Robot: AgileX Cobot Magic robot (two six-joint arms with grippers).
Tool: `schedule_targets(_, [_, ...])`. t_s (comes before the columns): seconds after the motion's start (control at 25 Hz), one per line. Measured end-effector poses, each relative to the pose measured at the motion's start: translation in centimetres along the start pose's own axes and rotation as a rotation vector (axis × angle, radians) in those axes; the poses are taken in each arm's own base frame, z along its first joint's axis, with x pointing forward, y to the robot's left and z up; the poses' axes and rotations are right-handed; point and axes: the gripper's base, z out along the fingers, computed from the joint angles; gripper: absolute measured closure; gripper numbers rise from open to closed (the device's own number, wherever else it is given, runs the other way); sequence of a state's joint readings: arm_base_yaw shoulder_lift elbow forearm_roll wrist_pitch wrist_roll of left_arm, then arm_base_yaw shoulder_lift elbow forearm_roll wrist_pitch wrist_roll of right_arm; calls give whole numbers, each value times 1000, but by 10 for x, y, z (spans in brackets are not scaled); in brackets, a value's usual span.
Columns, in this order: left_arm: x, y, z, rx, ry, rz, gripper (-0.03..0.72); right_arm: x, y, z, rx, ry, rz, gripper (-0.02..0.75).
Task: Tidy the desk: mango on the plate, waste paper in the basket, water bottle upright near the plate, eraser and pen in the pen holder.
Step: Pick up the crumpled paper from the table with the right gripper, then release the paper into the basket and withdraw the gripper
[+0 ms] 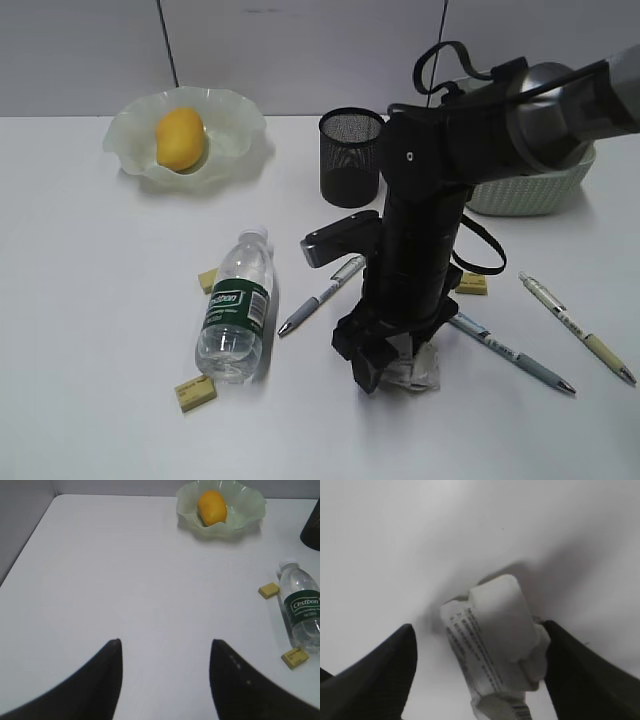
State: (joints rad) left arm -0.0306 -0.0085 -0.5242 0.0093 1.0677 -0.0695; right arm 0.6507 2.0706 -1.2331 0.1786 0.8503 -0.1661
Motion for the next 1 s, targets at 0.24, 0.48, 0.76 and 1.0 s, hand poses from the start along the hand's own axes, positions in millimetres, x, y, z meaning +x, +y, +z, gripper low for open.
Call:
schedule_targets(0.24, [0,-1,0,8,1,-5,264,0,0,1,-2,6,1,246])
schedule_targets(0.48, [0,0,0,3,0,-2,288,1,1,1,-8,11,6,664])
schedule_targets(0.76, [0,0,0,3,0,-2,319,-3,6,-21,-39,62,0,724])
schedule_targets(1.0, [0,0,0,3,0,-2,344,-18,15,-82,-62,-53,3,724])
